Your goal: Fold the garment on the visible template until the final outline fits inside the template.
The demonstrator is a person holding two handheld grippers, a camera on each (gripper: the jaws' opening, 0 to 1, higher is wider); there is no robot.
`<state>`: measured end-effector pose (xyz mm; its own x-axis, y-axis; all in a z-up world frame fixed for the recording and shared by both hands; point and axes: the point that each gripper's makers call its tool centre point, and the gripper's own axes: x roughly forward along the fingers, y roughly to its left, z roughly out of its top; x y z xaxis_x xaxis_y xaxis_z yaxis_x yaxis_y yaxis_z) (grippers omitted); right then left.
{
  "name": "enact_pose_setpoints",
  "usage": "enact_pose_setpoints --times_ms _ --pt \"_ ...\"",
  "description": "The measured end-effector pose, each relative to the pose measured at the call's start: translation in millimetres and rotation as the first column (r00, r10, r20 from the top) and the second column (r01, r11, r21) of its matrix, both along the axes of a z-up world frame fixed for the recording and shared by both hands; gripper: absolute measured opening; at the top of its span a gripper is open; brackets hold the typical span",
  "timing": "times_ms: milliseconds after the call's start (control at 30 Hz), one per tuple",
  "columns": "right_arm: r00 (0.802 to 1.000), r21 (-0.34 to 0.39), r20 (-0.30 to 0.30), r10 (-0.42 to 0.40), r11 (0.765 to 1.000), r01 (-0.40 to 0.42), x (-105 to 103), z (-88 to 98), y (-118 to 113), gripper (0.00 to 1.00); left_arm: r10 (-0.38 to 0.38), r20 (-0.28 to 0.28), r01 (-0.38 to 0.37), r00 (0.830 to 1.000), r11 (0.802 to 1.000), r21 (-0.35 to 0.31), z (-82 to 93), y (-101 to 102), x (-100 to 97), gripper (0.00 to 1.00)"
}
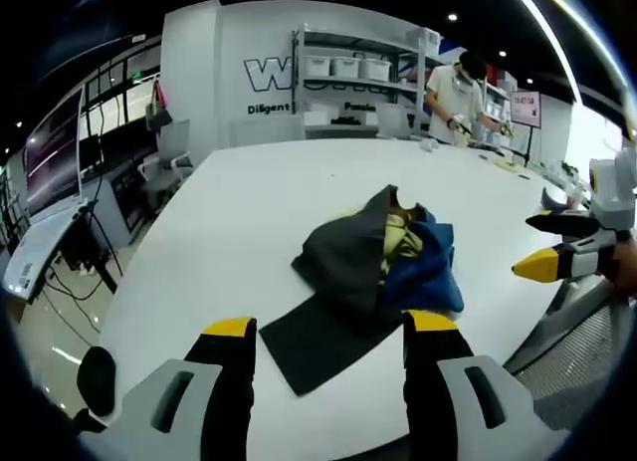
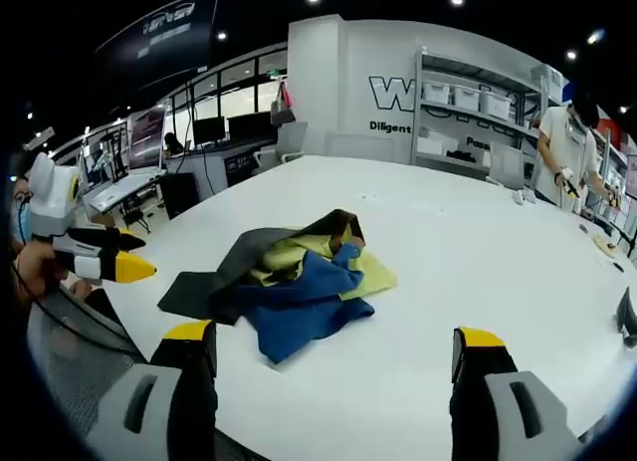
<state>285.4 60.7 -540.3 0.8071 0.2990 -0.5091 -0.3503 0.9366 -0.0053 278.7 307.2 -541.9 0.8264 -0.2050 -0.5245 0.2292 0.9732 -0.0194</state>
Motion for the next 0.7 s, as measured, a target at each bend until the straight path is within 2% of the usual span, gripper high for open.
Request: enact_pose_setpoints --times_ms 433,700 --pt "1.0 -0.01 -0.008 0.005 1.0 -0.005 -0.2 -2.4 0.3 0.97 -0.001 -0.01 0.001 1.0 1.0 0.002 -1.9 -0.1 -0.2 0.57" --pt "1.0 -0.012 -0.002 -0.001 1.0 0.0 0.6 -1.6 -1.0 0.97 0.006 -0.009 -0.006 1.0 1.0 0.027 -2.8 2.9 0.2 0.56"
